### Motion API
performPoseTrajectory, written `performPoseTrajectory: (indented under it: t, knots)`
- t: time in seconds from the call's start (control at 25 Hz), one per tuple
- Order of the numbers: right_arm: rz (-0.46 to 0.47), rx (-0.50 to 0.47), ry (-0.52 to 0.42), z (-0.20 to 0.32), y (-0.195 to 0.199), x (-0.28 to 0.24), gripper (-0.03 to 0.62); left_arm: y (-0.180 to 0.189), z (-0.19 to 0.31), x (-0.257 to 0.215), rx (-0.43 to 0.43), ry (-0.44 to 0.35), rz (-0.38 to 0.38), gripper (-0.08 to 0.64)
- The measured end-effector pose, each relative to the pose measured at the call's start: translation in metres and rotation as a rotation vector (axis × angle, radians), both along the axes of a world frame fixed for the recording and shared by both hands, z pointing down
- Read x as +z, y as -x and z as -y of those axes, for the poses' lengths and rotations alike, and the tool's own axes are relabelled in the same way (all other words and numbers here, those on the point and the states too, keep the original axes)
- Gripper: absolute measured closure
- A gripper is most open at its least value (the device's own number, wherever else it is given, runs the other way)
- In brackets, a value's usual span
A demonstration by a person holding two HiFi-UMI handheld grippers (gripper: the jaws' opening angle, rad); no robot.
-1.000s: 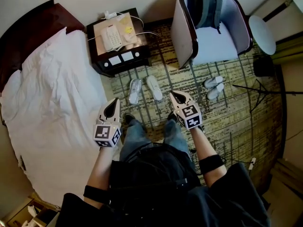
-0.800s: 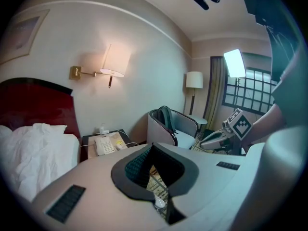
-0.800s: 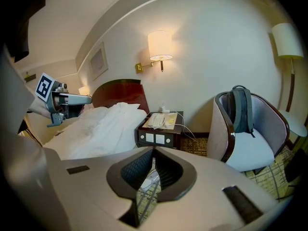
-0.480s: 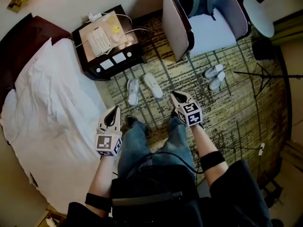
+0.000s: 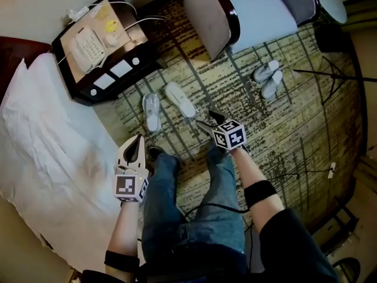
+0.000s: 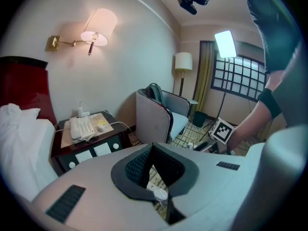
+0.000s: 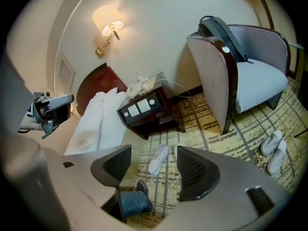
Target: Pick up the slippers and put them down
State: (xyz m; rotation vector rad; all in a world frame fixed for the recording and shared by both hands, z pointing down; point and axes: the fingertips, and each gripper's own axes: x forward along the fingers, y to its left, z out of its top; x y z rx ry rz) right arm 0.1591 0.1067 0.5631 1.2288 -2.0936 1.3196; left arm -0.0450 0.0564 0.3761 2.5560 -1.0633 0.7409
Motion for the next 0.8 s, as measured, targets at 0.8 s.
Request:
performPoseTrajectory:
  t: [0.8]
  knots:
    - [0.124, -0.13, 0.178, 0.01, -0.004, 0.389, 0.25, -0.099, 0.013, 0.379, 0.031, 0.09, 0.001, 0.56]
